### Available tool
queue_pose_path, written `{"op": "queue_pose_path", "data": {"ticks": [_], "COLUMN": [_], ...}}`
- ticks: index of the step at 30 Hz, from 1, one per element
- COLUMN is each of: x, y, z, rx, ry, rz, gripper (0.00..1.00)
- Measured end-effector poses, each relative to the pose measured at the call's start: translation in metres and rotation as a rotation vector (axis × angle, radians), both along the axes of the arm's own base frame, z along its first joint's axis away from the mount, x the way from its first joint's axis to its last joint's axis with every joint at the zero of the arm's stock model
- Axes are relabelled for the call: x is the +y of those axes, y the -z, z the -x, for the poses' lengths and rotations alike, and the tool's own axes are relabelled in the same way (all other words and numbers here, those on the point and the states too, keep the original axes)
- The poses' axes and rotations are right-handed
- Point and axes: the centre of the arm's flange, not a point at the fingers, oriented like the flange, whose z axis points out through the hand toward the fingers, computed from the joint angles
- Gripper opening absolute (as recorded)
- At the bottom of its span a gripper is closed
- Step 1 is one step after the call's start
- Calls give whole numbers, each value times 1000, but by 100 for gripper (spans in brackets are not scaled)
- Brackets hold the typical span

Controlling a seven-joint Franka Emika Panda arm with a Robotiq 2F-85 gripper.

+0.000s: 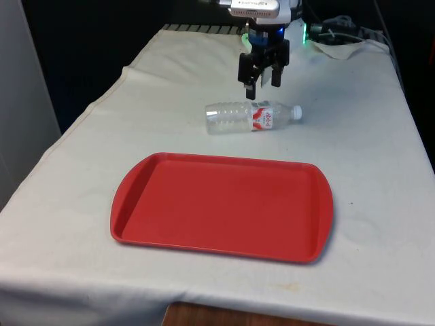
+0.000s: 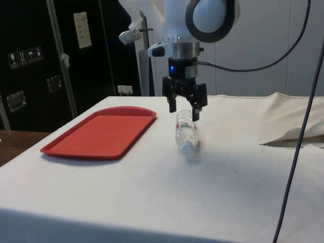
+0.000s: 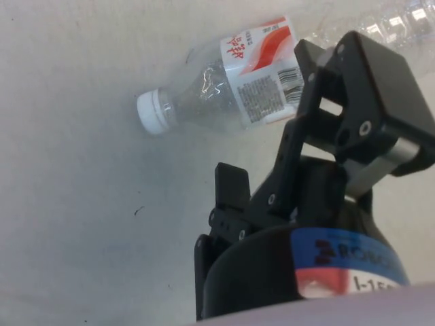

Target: Place the bottle upright on the tray.

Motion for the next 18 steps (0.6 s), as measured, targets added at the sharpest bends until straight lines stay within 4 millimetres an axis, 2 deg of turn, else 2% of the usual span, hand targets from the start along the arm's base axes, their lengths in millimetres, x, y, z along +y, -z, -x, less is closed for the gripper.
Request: {"op": "queue_pose_path", "data": {"ticks": [18], "x": [0], "y": [0], "z": [0], "rx": [1], "ry": [-110], "rz": [7], "gripper": [100]}}
